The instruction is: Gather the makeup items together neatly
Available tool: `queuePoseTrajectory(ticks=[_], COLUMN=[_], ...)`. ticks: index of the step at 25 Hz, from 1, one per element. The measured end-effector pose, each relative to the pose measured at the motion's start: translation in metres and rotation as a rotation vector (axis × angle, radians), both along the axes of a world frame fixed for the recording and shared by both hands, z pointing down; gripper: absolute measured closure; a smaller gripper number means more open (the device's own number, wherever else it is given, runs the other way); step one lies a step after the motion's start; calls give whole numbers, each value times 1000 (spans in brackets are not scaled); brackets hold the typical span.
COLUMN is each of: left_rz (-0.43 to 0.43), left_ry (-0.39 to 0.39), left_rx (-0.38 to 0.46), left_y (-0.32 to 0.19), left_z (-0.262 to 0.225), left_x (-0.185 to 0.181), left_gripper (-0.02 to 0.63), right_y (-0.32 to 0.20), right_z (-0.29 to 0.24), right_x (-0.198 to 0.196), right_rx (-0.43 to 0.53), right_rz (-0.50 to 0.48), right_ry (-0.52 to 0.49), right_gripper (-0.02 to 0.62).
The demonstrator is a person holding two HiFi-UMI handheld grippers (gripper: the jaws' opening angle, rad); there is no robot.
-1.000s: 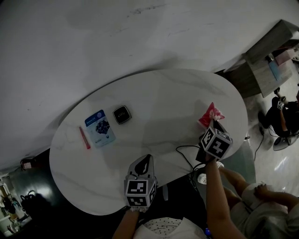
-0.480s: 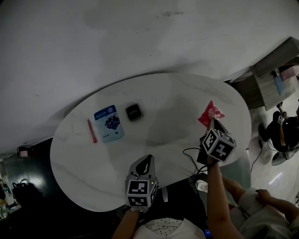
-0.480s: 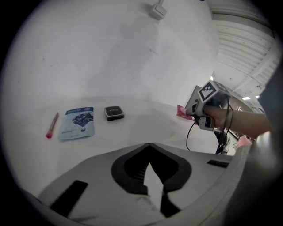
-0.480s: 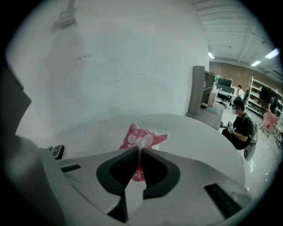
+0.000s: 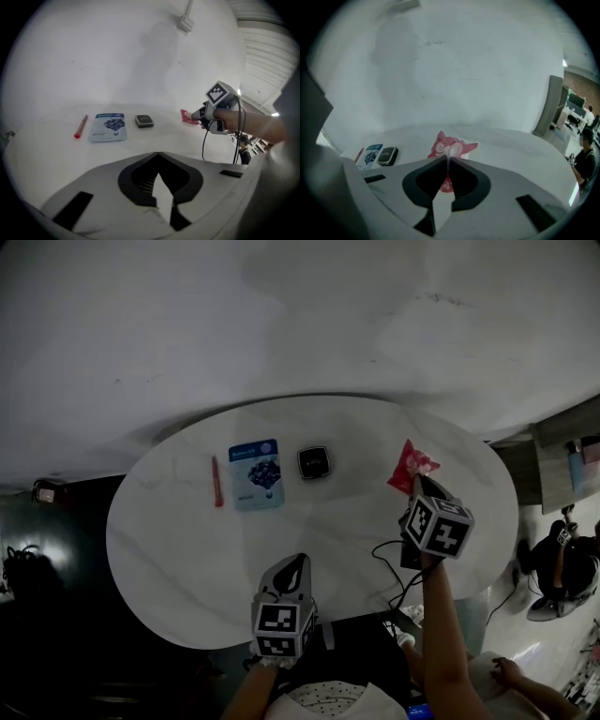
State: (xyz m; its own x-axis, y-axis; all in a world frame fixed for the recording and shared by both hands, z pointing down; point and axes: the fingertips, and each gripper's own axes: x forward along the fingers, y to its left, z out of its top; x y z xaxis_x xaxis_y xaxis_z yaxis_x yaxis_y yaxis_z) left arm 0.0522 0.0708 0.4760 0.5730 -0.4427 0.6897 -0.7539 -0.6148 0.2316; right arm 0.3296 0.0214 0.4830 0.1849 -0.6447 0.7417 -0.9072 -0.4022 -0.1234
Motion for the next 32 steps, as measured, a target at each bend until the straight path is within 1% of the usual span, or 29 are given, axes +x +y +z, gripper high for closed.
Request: queuePoseTrajectory(ticks=[6,11,19,23,27,29,32], left_rz=[-87,-154,-218,-230,-237,-234,-224], left_ry=[3,5,3,-8,-11,-13,-14], left_rx=[-2,-3,-21,-31,-29,-34,-42], left_y=[-6,-8,-7,-4,-7,-7,-5], left_z=[2,4,9,12,12,13,15], left_x=[-22,-37,-47,-50,-51,-49,-47], left_gripper=[586,586,586,586,586,586,586], right_y=[-33,-50,-67,-73,-77,-78,-78], right_z=[4,12,26,32,37,39,41], right_x=[-31,-48,-71,-81,-81,-80,-79], right_rx=[-18,-42,-75,-84,-114,-129,-132], right_rz=[-161,-289,-412,-465,-515,-529,-519], right_ry=[0,14,15,0,5,7,9], right_gripper=[562,563,563,563,561,555,545])
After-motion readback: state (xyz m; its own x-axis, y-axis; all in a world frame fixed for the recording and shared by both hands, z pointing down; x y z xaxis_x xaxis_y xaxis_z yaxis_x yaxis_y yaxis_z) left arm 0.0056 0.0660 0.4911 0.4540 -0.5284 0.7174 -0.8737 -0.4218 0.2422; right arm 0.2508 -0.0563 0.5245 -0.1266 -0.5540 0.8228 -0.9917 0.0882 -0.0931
